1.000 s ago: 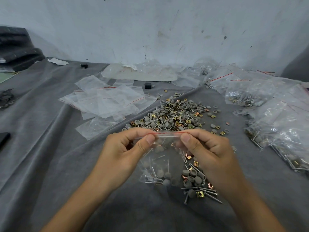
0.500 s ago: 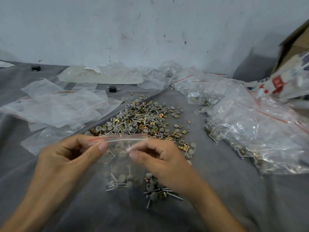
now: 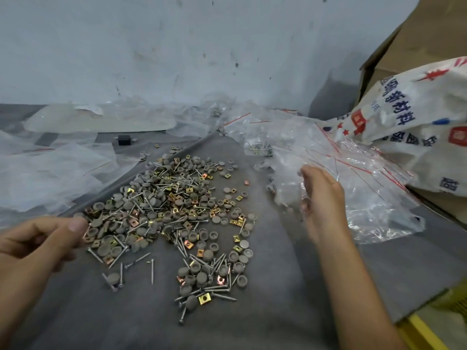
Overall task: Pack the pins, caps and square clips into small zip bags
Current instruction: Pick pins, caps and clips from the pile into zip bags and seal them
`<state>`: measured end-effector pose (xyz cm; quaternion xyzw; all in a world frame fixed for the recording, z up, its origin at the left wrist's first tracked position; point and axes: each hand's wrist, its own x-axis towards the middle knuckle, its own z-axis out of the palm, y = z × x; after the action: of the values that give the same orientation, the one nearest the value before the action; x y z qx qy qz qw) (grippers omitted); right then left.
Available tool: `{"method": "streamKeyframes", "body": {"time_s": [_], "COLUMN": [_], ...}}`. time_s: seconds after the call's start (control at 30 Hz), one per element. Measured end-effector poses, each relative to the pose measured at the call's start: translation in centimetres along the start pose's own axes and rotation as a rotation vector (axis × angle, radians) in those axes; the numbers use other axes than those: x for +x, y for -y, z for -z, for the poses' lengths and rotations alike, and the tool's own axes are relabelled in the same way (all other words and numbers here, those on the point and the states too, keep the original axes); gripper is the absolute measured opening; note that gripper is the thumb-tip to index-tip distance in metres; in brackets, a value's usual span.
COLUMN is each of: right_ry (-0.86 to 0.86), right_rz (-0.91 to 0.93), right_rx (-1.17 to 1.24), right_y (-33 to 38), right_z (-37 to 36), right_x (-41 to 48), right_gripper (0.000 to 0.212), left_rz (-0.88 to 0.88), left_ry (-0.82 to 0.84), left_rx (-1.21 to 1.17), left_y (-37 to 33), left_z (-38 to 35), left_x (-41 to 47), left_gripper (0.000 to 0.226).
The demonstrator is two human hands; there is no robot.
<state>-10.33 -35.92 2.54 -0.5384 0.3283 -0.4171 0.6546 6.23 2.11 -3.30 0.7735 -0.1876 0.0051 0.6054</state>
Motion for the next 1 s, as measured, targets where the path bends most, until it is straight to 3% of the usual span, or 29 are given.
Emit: {"method": "streamKeyframes", "body": {"time_s": [0.03, 0.13, 0.2, 0.27, 0.43, 0.57, 0.63, 0.73, 0.8, 0.87, 0.93, 1.0], "right_ry": [-0.110, -0.379, -0.483, -0.516, -0.293, -0.141, 0.049, 0.400, 0.595, 0.706, 0.711, 0.692], "right_rz": [-0.010, 0.081, 0.235, 0.403, 0.581, 1.021, 1.137, 0.847, 0.541, 0.316, 0.264, 0.346], "right_rx": [-0.016, -0.091, -0.162, -0.217, -0.265, -0.452, -0.416, -0.374, -0.423, -0.490, -0.624, -0.796], "right_y": [-0.2, -0.8, -0.6, 0.0, 0.1, 0.3, -0.1, -1.4, -2.9, -4.8, -6.9, -8.5], "right_z": [0.7, 2.3, 2.8, 2.5, -1.4, -5.6, -8.0, -12.1, -14.7, -17.0, -18.8, -19.9], "right_x": [0.8, 2.0, 2.0, 1.4, -1.7, -4.9, -6.6, -8.8, -9.2, -8.9, -8.3, -7.7], "right_gripper": [0.002, 0.029, 0.044, 0.046, 0.027, 0.014, 0.012, 0.011, 0.009, 0.007, 0.010, 0.013], "left_rz": [0.005, 0.017, 0.023, 0.015, -0.042, -0.085, -0.070, -0.066, -0.098, 0.003, 0.142, 0.185], "left_ry": [0.004, 0.006, 0.004, -0.009, -0.105, -0.174, -0.189, -0.176, -0.152, -0.110, -0.064, -0.031], "left_rx": [-0.009, -0.024, -0.034, -0.028, -0.026, 0.075, 0.162, 0.444, 0.708, 0.874, 0.928, 0.958], "left_y": [0.0, -0.4, -0.9, -1.5, -1.2, -1.1, -0.7, -0.1, 0.9, 1.9, 2.8, 3.2], "left_z": [0.0, -0.1, -0.2, -0.3, -0.8, -0.6, -0.3, 0.3, 1.0, 1.9, 2.4, 2.3], "left_x": [0.0, -0.1, -0.4, -0.6, -0.5, 0.4, 1.2, 2.3, 2.9, 3.3, 3.4, 3.3], "left_gripper": [0.070, 0.073, 0.073, 0.071, 0.072, 0.051, 0.035, 0.010, 0.025, 0.042, 0.049, 0.048]}}
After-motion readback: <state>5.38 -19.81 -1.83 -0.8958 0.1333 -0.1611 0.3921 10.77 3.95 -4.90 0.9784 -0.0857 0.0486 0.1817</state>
